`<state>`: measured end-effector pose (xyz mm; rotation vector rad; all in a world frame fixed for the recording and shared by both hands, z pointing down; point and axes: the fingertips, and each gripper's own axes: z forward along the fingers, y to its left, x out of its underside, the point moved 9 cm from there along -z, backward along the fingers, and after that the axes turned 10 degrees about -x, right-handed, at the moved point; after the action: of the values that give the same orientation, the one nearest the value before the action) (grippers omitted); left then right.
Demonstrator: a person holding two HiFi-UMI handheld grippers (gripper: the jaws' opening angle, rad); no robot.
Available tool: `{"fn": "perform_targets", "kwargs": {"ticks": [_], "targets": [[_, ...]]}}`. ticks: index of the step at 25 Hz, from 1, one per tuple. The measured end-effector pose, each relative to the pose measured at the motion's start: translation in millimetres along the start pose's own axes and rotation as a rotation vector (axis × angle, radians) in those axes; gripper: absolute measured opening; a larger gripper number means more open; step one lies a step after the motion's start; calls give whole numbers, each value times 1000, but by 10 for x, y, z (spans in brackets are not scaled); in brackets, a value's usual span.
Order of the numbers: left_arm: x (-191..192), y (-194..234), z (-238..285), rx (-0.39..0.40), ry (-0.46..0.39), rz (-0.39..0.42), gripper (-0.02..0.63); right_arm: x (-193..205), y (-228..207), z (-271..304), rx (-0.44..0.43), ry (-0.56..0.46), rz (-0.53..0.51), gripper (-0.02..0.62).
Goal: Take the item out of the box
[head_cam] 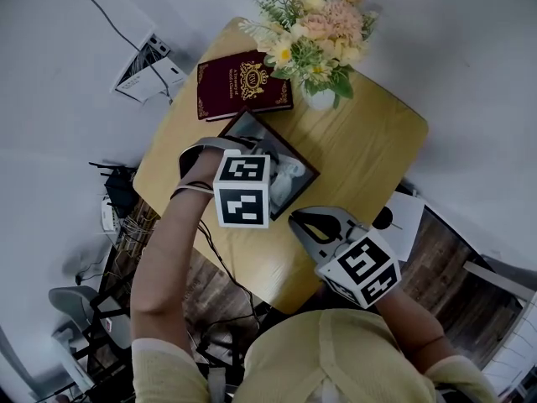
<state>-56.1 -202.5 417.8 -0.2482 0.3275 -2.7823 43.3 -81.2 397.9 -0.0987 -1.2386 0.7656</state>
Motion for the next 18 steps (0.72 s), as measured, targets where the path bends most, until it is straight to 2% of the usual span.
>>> {"fn": "perform_targets", "kwargs": {"ticks": [11, 18], "targets": [[57, 32, -380, -105, -7, -30, 95, -13, 200, 2, 4, 1, -34, 34], [-6, -5, -769, -194, -98, -96, 94, 4, 336, -76, 43, -10, -48, 34]]}}
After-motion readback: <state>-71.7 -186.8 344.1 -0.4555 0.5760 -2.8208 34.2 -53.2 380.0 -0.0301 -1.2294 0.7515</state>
